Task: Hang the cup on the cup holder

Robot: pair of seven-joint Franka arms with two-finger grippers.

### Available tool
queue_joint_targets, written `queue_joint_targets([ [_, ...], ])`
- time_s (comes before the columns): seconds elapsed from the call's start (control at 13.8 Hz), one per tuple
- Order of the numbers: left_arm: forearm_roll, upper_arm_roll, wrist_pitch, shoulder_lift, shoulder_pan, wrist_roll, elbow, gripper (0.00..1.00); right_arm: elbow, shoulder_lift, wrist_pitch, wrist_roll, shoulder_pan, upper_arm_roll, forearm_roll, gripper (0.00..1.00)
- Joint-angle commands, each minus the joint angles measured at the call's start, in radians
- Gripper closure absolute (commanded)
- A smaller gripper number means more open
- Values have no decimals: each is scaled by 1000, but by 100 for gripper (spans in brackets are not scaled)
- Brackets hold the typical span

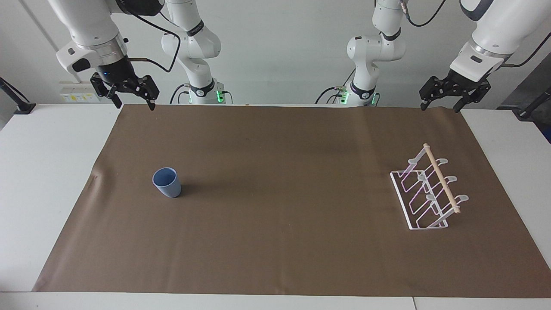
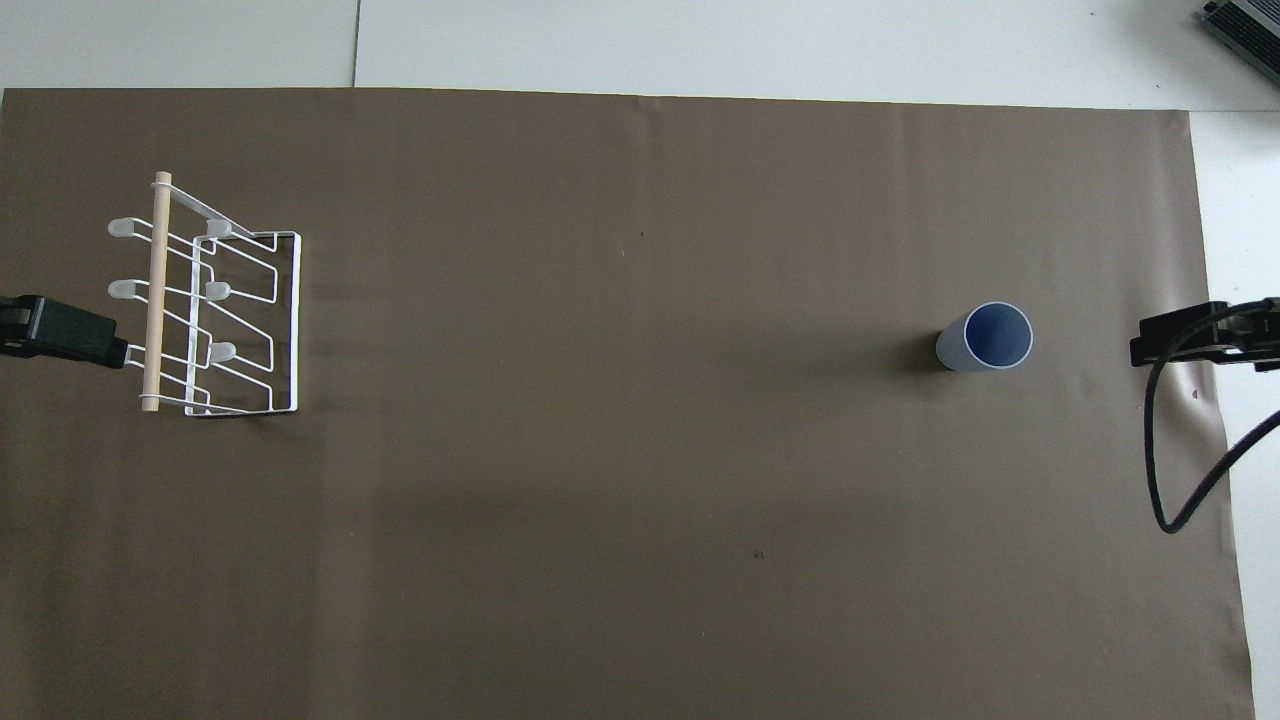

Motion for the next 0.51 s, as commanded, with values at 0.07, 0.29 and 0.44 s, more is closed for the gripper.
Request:
queue_joint_targets([
  [0.07, 17, -1, 13, -30, 4, 6, -36, 0, -16, -13, 7, 11, -10, 7, -7, 0],
  [0.29, 17, -1, 13, -30, 4, 6, -36, 0, -29, -21, 10, 9, -16, 0, -7, 0],
  [0.44, 17, -1, 13, -30, 4, 6, -36, 0, -33, -21, 15, 12, -7, 0, -7, 0],
])
